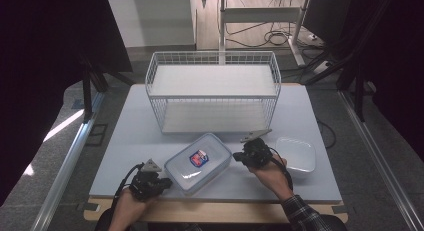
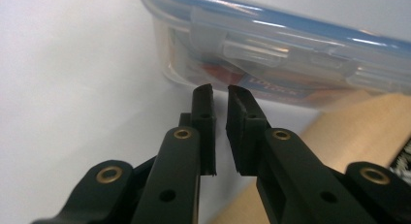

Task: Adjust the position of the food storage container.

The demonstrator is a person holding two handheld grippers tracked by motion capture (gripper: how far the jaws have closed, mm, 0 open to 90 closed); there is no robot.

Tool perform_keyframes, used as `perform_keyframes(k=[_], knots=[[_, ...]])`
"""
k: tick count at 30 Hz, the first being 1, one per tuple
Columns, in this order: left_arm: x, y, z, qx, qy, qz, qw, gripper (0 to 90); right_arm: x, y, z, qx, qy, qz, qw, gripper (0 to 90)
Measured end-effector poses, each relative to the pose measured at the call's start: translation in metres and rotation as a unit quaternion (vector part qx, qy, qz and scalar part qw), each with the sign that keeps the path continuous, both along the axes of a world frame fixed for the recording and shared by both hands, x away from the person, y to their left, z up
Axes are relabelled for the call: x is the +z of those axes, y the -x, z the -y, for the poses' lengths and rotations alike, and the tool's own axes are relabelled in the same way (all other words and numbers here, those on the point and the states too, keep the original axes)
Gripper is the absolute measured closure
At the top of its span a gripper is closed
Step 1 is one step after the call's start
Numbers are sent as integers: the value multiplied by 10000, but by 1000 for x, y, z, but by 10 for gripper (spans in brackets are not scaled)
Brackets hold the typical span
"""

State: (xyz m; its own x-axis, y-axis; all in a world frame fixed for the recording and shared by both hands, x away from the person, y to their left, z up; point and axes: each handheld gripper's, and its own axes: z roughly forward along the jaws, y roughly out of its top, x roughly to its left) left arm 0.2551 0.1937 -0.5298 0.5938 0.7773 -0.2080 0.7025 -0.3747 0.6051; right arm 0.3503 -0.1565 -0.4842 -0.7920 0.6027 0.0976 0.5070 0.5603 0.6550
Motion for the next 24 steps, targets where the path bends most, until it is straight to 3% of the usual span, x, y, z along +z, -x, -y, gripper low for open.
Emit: perform_keyframes(k=[3,5,11,15,24], knots=[[-1,-11,-2,147,-32,-11,9999,812,1,-6,0,-267,180,182,9993,895],[-1,-19,-3,212,-39,-3,9998,812,-1,-17,-3,-309,161,212,9992,892],[-2,-43,-3,359,-180,45,9992,814,-9,-25,-7,-306,215,86,9993,895],[-1,-56,2,364,-284,108,9989,833,-10,-17,-3,-287,281,-22,9992,896],[-2,-69,12,135,-158,131,9997,882,-6,13,10,-349,326,-142,9988,896]])
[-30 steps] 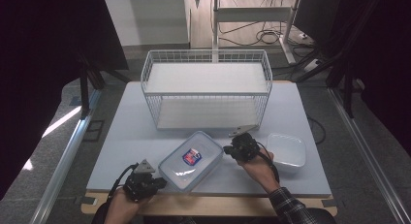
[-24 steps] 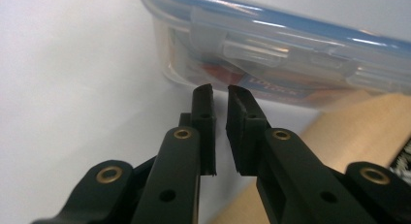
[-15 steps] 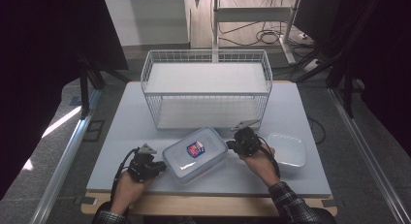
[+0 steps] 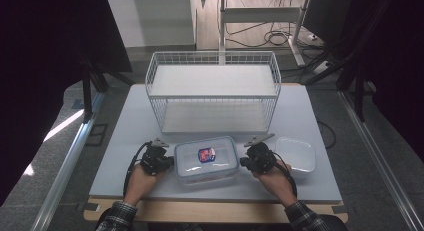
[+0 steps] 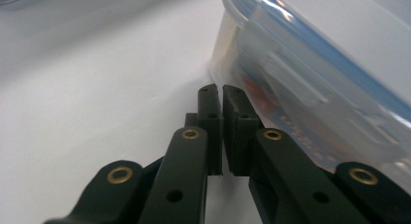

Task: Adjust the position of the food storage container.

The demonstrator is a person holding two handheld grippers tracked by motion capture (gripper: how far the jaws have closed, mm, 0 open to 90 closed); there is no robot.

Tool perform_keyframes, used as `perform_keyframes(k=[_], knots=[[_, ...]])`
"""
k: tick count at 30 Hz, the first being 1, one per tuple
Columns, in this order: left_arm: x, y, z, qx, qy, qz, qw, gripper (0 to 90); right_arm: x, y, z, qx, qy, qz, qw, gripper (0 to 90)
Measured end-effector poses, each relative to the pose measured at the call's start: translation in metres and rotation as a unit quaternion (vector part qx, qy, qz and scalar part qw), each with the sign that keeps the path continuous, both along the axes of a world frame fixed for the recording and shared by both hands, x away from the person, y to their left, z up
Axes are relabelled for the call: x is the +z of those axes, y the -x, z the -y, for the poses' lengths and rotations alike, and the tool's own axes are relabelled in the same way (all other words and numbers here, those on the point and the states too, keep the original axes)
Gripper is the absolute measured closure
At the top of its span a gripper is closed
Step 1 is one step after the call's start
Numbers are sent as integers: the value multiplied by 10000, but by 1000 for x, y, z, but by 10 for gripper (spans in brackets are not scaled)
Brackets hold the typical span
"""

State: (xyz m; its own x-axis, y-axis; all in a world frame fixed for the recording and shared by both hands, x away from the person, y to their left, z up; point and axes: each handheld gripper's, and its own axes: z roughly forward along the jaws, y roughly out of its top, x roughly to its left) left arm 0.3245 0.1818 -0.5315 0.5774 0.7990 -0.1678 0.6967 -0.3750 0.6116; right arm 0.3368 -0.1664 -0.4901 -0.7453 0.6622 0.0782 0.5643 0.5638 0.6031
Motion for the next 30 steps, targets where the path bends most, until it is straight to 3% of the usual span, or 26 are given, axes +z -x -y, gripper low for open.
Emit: perform_keyframes(k=[6,8,9,12,16,20,22,26,30], knots=[[1,-4,13,-148,-31,59,9999,892,1,23,11,-13,-39,26,10000,896],[3,-2,13,-163,-95,107,9998,838,1,26,15,-26,-98,46,9999,895],[5,1,12,-126,-76,167,9998,770,2,26,17,-49,-141,71,9999,894],[14,13,0,10,6,347,9994,707,8,31,24,-58,-141,363,9992,879],[19,31,-16,114,178,567,9982,562,16,38,38,-11,-524,527,9972,807],[23,44,-25,180,377,767,9962,403,17,44,46,7,-774,595,9952,691],[23,50,-26,143,430,841,9954,312,16,45,48,13,-865,624,9943,578],[19,59,-25,38,366,740,9966,151,12,48,51,26,-1052,671,9922,327],[16,62,-24,-84,317,692,9971,75,8,49,52,51,-1084,691,9917,203]])
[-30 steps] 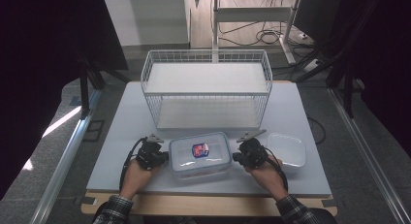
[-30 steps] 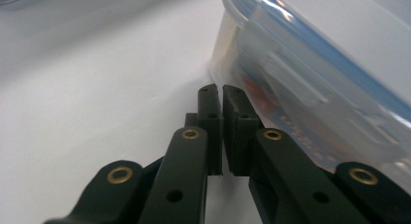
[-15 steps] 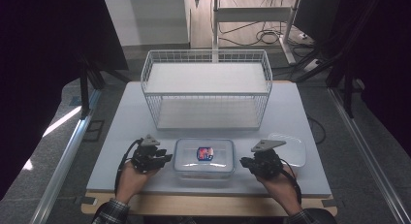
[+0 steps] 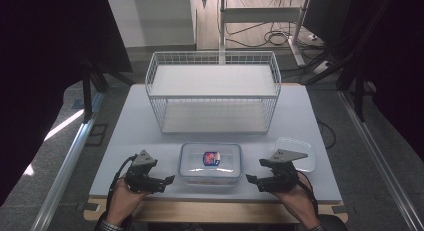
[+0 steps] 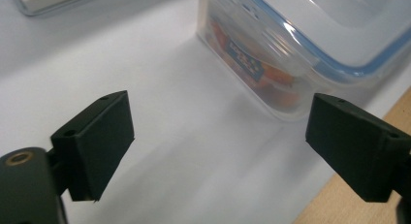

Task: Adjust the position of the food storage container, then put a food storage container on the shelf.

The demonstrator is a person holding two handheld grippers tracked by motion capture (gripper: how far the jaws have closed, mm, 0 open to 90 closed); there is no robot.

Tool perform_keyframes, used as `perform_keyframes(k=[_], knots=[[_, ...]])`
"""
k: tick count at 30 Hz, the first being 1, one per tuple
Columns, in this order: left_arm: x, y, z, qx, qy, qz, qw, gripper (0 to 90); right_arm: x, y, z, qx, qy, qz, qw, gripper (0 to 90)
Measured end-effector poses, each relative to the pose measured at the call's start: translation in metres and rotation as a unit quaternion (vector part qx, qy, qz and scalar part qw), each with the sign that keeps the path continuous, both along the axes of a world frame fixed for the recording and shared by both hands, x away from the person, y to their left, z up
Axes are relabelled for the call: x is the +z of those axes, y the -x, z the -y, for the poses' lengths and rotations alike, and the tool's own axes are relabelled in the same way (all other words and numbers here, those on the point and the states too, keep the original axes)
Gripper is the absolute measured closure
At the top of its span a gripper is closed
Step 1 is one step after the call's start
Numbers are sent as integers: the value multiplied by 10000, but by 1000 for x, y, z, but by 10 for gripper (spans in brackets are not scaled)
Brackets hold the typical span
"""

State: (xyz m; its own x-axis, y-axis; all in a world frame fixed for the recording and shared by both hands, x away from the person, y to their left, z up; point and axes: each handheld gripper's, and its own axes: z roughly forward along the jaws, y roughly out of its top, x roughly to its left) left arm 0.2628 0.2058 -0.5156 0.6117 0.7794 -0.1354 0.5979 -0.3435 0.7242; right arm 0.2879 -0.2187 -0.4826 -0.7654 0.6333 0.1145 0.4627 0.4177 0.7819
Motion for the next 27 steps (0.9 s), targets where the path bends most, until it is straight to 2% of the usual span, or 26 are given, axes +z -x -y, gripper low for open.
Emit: perform_keyframes(k=[2,6,11,14,18,20,22,27], knots=[[1,0,1,39,37,99,9999,77,-1,-1,-1,15,-24,-33,10000,166],[0,-1,1,-10,-87,301,9995,66,-1,-3,-4,66,7,44,10000,112],[6,-4,2,95,66,164,9998,60,-2,-8,-7,47,-96,-140,9998,106],[13,-7,3,21,104,111,9999,54,0,-11,-10,37,-142,-257,9996,65],[17,-14,4,-79,357,-9,9993,44,3,-13,-19,-16,-110,-289,9995,31],[17,-19,4,-160,519,-124,9984,57,4,-15,-23,-15,-47,-339,9994,41],[17,-23,6,-197,526,-149,9983,73,4,-19,-25,-23,19,-458,9989,75],[13,-38,12,-397,620,-346,9967,91,1,-31,-27,-10,-139,-825,9965,119]])
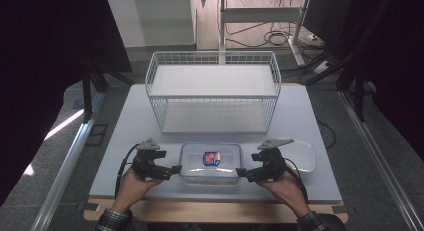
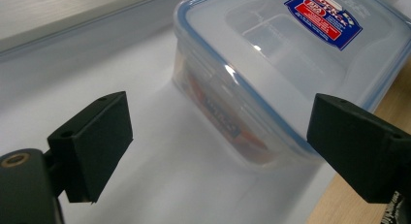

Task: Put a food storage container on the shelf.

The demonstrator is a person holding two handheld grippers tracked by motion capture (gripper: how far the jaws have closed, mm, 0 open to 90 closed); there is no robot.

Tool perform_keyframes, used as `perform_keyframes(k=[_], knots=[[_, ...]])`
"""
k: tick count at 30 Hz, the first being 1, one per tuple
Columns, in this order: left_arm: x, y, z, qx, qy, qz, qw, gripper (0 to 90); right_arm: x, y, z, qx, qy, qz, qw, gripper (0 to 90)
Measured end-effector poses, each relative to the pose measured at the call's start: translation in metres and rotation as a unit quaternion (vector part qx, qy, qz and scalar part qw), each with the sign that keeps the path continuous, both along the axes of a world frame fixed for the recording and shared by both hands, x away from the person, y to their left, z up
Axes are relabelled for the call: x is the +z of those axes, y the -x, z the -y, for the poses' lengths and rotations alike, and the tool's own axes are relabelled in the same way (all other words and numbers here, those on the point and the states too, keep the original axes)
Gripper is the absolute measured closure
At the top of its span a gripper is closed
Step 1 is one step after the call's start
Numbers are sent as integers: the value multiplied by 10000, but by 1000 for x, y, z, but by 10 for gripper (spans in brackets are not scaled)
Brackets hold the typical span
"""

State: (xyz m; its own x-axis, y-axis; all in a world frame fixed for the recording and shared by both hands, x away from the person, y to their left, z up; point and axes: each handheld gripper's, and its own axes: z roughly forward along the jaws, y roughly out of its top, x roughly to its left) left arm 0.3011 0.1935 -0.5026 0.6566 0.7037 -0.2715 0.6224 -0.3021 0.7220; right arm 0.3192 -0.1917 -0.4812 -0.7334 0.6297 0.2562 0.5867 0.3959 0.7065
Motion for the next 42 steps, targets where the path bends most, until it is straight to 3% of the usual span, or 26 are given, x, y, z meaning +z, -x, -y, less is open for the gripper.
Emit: perform_keyframes(k=[3,5,9,13,16,19,22,23,27,29,32,38,42], knots=[[-5,-12,3,-212,263,-257,9991,73,-4,-9,-4,-5,-30,-230,9997,119],[-10,-21,5,-356,479,-439,9973,59,-8,-14,-8,52,-92,-421,9991,120],[-16,-28,8,-635,800,-791,9916,58,-12,-19,-15,107,-228,-744,9969,120],[-23,-30,16,-958,982,-1145,9839,73,-17,-25,-19,173,-390,-1226,9915,104],[-22,-29,16,-934,976,-1257,9828,57,-20,-26,-21,124,-445,-1390,9892,90],[-17,-25,11,-890,954,-1236,9837,132,-20,-25,-19,92,-479,-1500,9875,114],[-18,-22,7,-828,1091,-1329,9816,200,-22,-24,-16,54,-564,-1696,9839,139],[-16,-21,6,-822,1069,-1294,9824,218,-21,-23,-15,50,-587,-1718,9834,158],[-10,-11,4,-883,926,-1049,9862,292,-14,-18,-8,-29,-692,-1508,9861,302],[-9,-5,-1,-847,1052,-985,9859,354,-9,-16,-5,-76,-760,-1391,9873,368],[-9,2,-5,-813,1235,-895,9850,441,-5,-13,3,-113,-959,-1444,9848,453],[-7,12,-6,-835,1212,-719,9865,492,-14,-6,7,49,-1128,-1654,9797,392],[-8,16,-7,-860,1252,-694,9860,511,-13,-5,6,120,-1089,-1442,9835,370]])
